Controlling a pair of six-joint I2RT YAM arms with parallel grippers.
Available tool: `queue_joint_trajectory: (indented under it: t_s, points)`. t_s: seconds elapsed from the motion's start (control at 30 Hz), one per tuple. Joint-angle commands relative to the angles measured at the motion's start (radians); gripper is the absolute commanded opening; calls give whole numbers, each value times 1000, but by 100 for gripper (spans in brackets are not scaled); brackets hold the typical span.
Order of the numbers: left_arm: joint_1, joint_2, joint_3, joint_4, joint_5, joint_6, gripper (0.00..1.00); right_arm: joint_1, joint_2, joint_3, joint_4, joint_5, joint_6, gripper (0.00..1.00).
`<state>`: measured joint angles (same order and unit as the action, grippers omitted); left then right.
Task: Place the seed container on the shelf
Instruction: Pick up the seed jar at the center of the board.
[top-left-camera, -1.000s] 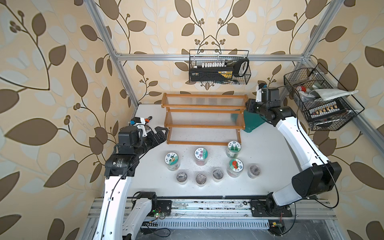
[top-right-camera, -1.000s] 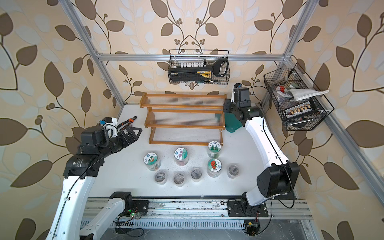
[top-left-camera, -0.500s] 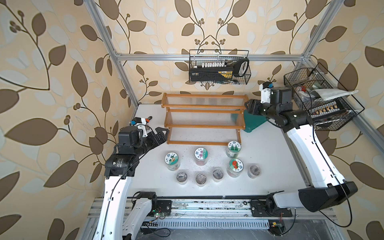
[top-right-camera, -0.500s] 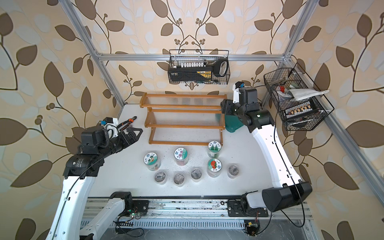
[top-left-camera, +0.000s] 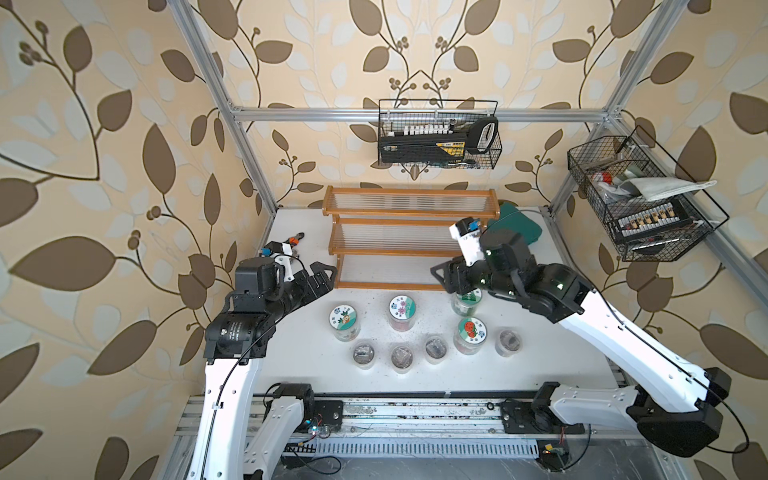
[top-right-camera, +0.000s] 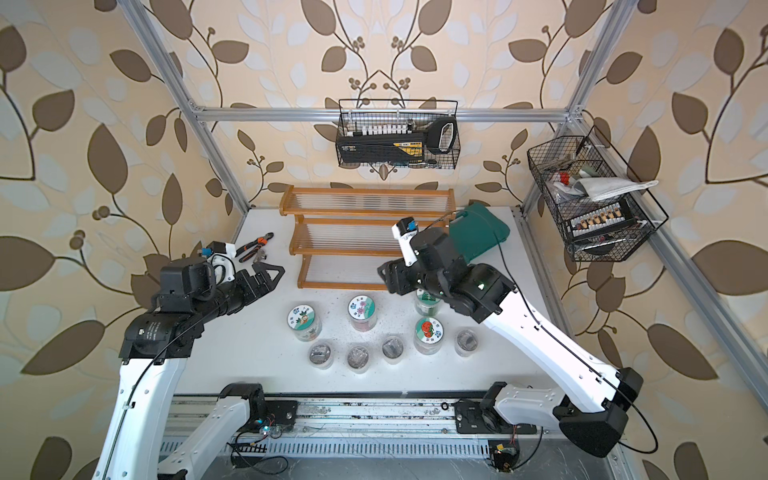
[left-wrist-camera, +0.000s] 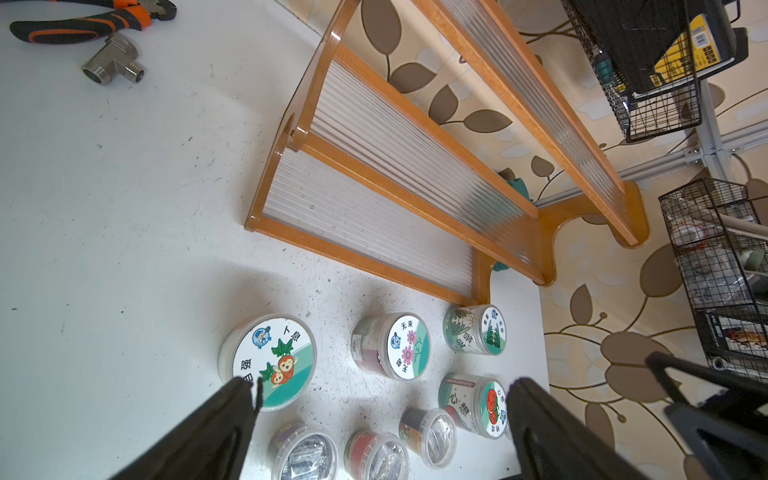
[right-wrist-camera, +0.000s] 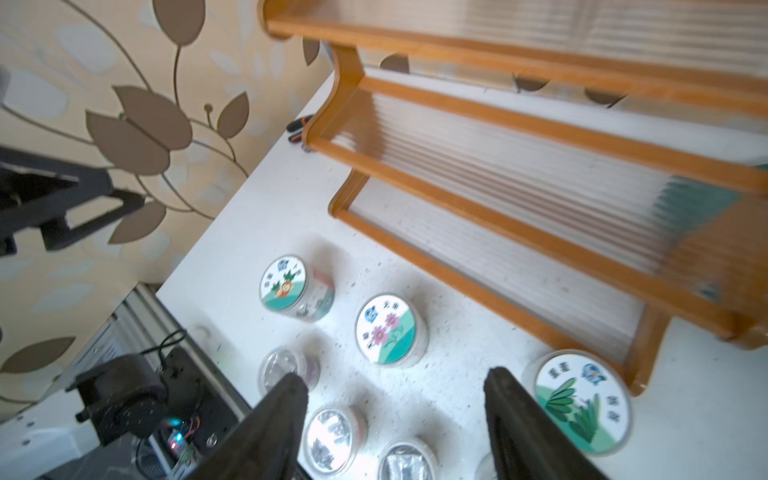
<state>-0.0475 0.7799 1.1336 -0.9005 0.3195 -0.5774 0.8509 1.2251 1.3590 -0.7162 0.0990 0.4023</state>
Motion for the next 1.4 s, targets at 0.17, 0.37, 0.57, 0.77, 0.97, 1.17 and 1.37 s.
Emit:
queue_joint_trajectory:
  t_s: [0.17,0.37,0.57,0.77,0.97,1.17,1.37]
  points:
    - [-6,-42,10,-35,4,12,98,287,49,-163,100,177,179,71]
    - [-6,-51,-11,-20,15,3,98,426,169,-217,137,214,293,76]
    - [-6,-50,-17,-17,22,0,98,479,284,-242,147,240,367,86]
    - [-6,-53,-32,-11,25,-1,98,479,347,-255,163,231,387,89]
    - [-6,-53,-41,-5,26,0,98,479,385,-282,205,202,406,89]
    - [-6,-50,-49,3,29,-2,98,478,418,-282,200,208,419,89]
    - [-6,-53,-51,2,29,0,98,476,468,-260,166,213,432,88]
